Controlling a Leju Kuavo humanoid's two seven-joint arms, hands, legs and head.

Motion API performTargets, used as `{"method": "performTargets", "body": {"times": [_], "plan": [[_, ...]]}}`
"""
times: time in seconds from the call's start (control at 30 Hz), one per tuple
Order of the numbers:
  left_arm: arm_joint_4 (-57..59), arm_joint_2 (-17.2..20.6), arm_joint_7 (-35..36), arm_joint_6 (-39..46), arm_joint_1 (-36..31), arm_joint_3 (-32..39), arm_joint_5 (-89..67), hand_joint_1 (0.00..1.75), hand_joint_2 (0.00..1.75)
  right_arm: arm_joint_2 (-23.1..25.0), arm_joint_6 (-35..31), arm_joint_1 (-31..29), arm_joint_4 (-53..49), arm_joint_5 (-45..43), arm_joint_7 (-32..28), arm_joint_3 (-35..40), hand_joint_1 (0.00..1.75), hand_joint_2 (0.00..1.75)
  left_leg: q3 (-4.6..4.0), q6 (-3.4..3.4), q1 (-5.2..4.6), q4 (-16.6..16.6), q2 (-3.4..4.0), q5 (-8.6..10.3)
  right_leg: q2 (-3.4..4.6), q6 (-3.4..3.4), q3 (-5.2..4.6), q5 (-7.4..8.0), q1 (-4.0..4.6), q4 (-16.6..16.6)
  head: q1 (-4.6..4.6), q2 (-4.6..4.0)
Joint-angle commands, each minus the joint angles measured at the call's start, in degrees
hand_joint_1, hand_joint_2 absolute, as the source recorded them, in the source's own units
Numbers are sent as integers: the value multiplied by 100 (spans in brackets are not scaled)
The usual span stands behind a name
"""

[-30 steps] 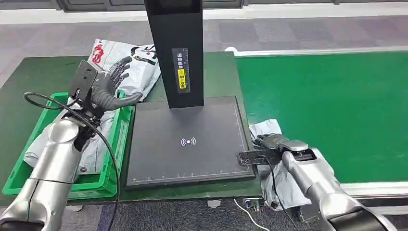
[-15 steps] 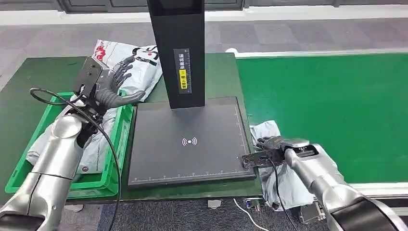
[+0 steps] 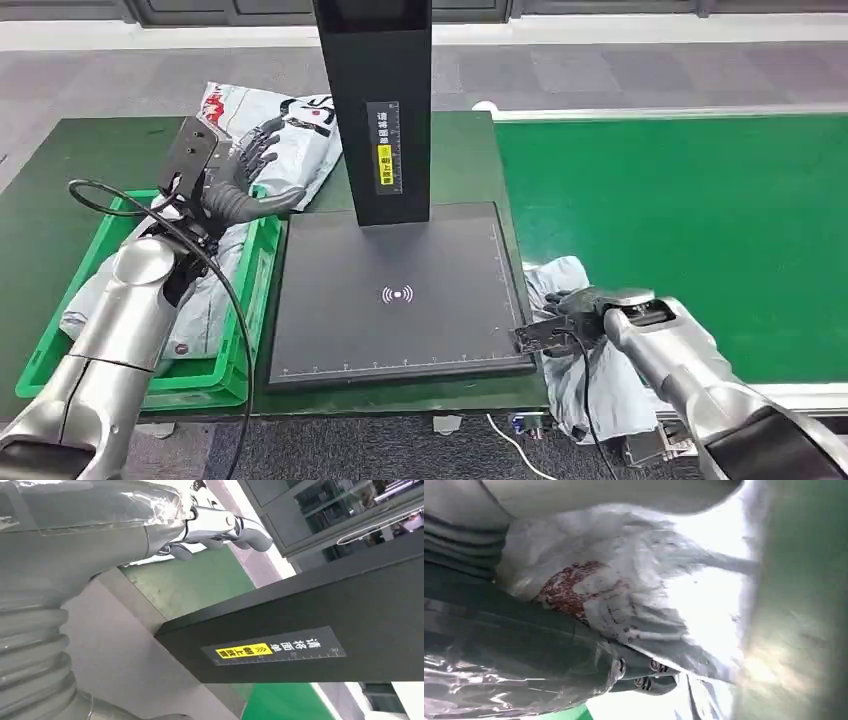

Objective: Moved the parcel from conveyor to table for the left to box.

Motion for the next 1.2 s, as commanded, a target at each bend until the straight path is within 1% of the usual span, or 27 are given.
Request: {"method": "performTargets", "body": {"times": [0.03, 0.07, 0.1, 0.13, 0.17, 0.2, 0.27, 0.37, 0.47, 0.53, 0.57, 0.6, 0.63, 0.73, 0.83, 0.9, 0.97, 1.0, 1.03, 1.07, 1.1, 1.13, 1.2], "plan": [[127, 345, 5, 155, -207, -452, 121, 0, 175, -1811, 354, 896, -1878, -622, 507, 660, 175, 0, -25, 8, -3, 0, -46, 13, -52, 5, -1, 0, -3, -7, 2, 0], [98, 380, -11, 133, -188, -430, 150, 0, 175, -1899, 370, 960, -1994, -672, 514, 638, 175, 0, -27, 14, -7, -3, -42, 13, -49, 6, -5, 3, -6, -10, 2, 0], [19, 460, -10, 165, -178, -395, 167, 0, 175, -1970, 392, 952, -2169, -721, 616, 631, 175, 175, -21, 15, -9, -1, -44, 9, -51, 5, 1, -1, -10, -6, 0, 0], [2, 487, -13, 155, -175, -373, 183, 0, 175, -1967, 416, 915, -2186, -732, 627, 626, 175, 175, -26, 17, -10, -3, -56, 12, -64, 7, 3, -1, -11, -11, 0, 0], [-21, 504, -15, 156, -171, -360, 188, 0, 175, -1976, 447, 858, -2194, -732, 640, 622, 175, 175, -24, 26, -13, 5, -46, 7, -55, 10, 1, -4, -13, -5, 2, 0], [-90, 505, -7, 154, -175, -345, 193, 0, 175, -1925, 527, 704, -2185, -714, 652, 677, 175, 175, -27, 30, -13, 3, -60, 10, -72, 13, 6, -5, -13, -9, 2, 0], [-154, 506, 19, 153, -174, -331, 195, 0, 175, -1900, 570, 595, -2150, -740, 637, 724, 175, 175, -32, 30, -14, 2, -38, 6, -47, 15, -2, -1, -15, -6, 2, 0], [-245, 530, 30, 198, -102, -285, 190, 0, 175, -1928, 503, 617, -2150, -778, 655, 779, 175, 175, -41, 29, -16, -3, -17, 8, -28, 17, -17, 6, -17, -9, 2, 0], [-302, 574, 30, 228, -106, -233, 182, 0, 175, -1924, 380, 595, -2196, -803, 740, 788, 175, 175, -46, 29, -18, -1, -29, 7, -39, 20, -25, 2, -18, -6, 2, 0], [-317, 571, 88, 194, -172, -232, 185, 0, 175, -1808, 412, 491, -2123, -788, 803, 808, 175, 175, -50, 28, -14, 1, -17, 5, -28, 19, -32, 5, -15, -5, 2, 0], [-317, 571, 88, 194, -172, -232, 185, 0, 175, -1808, 412, 491, -2123, -788, 803, 808, 175, 175, -43, 26, -16, -15, 1, 11, -13, 15, -32, 14, -15, -18, 2, 0], [-319, 566, 98, 192, -180, -231, 186, 0, 175, -1793, 415, 476, -2107, -785, 807, 814, 175, 175, -56, 28, -15, 2, -13, 5, -26, 19, -41, 5, -15, 0, 2, 0], [-319, 602, 82, 193, -163, -220, 183, 0, 175, -1802, 403, 476, -2097, -783, 799, 818, 175, 175, -52, 27, -13, -5, 4, 7, -9, 17, -41, 12, -13, -8, 2, 0], [-369, 689, 66, 214, -73, -164, 195, 0, 175, -1721, 223, 506, -1998, -780, 830, 816, 175, 175, -56, 29, -16, -2, -2, 6, -13, 19, -47, 6, -16, 2, 2, 0], [-583, 813, 24, 248, 180, -50, 210, 0, 175, -1638, -155, 678, -2031, -668, 1035, 726, 175, 175, -43, 27, -14, -16, 14, 7, 2, 17, -39, 12, -15, -8, 2, 0], [-637, 842, 17, 257, 237, -20, 209, 0, 175, -1590, -190, 666, -1986, -647, 1053, 719, 175, 175, -38, 27, -14, -24, 21, 8, 9, 17, -38, 14, -14, -13, 2, 0], [-663, 838, 16, 260, 250, -5, 208, 0, 175, -1571, -208, 644, -1953, -628, 1063, 719, 175, 175, -53, 29, -14, -9, 3, 5, -7, 19, -48, 5, -15, 4, 2, 0], [-666, 826, 16, 263, 242, -5, 207, 0, 175, -1572, -210, 636, -1945, -622, 1063, 719, 175, 175, -50, 27, -11, -12, 13, 5, 2, 18, -48, 9, -12, -1, 2, 0], [-666, 826, 16, 263, 242, -5, 207, 0, 175, -1572, -210, 636, -1945, -622, 1063, 719, 175, 175, -58, 28, -14, -6, 1, 5, -8, 20, -53, 5, -15, 5, 2, 0], [-666, 826, 16, 263, 242, -5, 207, 0, 175, -1572, -210, 636, -1945, -622, 1063, 719, 175, 175, -47, 27, -14, -20, 19, 9, 7, 16, -48, 14, -15, -8, 2, 0], [-668, 816, 18, 276, 241, 8, 199, 0, 175, -1545, -250, 624, -1904, -586, 1062, 695, 175, 175, -60, 28, -14, -7, -1, 6, -11, 20, -54, 6, -15, 4, 2, 0], [-701, 844, 15, 291, 283, 33, 204, 0, 175, -1457, -288, 590, -1879, -548, 1067, 694, 175, 175, -57, 28, -13, -10, 4, 6, -7, 19, -52, 8, -14, 2, 2, 0], [-940, 928, 15, 314, 479, 133, 183, 0, 175, -1181, -601, 541, -1633, -361, 1222, 573, 175, 175, -55, 28, -13, -11, 10, 6, 0, 19, -53, 9, -15, 0, 2, 0]]}}
